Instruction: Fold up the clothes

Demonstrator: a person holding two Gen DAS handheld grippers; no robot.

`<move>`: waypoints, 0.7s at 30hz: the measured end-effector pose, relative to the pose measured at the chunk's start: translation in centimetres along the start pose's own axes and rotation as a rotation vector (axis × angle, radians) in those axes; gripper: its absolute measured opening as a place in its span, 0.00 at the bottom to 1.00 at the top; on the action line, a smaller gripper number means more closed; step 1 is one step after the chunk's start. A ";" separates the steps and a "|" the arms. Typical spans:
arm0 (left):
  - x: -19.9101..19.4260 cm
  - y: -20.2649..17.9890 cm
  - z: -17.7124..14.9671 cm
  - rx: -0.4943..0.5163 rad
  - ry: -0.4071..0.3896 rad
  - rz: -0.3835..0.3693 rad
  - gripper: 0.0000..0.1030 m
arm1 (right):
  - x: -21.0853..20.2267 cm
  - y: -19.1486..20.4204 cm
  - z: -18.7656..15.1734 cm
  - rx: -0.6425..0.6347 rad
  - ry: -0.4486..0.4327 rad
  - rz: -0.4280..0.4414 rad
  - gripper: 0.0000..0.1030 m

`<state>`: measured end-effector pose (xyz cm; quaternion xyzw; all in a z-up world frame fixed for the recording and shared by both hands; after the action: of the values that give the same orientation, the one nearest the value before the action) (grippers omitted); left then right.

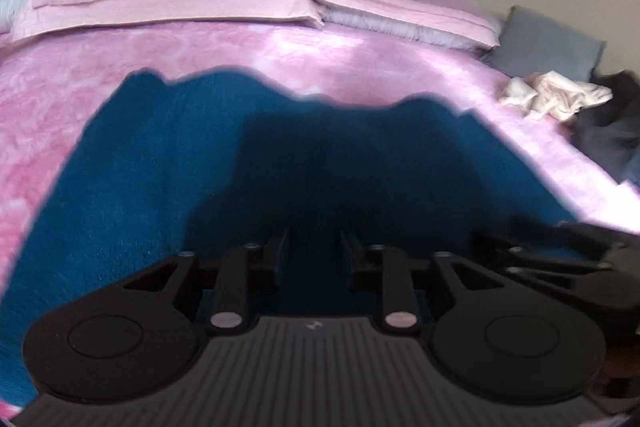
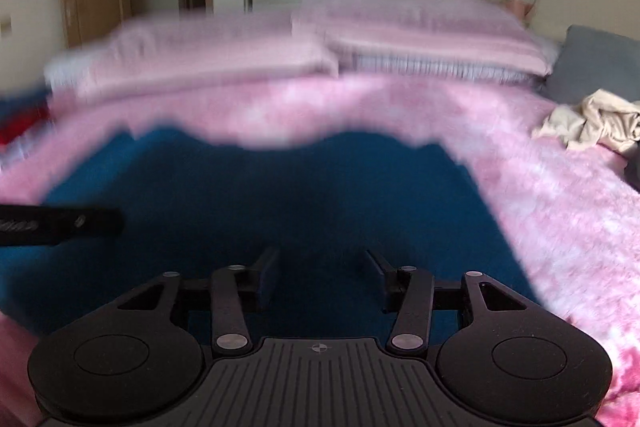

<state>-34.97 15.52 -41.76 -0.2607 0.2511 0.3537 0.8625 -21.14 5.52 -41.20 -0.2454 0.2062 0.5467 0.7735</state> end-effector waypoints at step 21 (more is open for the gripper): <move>-7.9 5.6 -2.6 -0.131 -0.064 0.213 0.19 | -6.3 -1.5 -2.3 0.067 -0.019 -0.050 0.47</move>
<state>-44.73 13.55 -40.33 -0.2771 0.2259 0.4671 0.8087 -21.85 -1.01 -39.14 -0.2193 0.2108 0.5221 0.7968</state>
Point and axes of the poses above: each gripper's, at about its wrist camera, not at the fingertips, and x roughly the way its jaws point, y to its left, z to its top, the point moved 6 cm from there along x, roughly the way its jaws point, and after that the axes turned 9 degrees about -x, right-handed, at the moved point
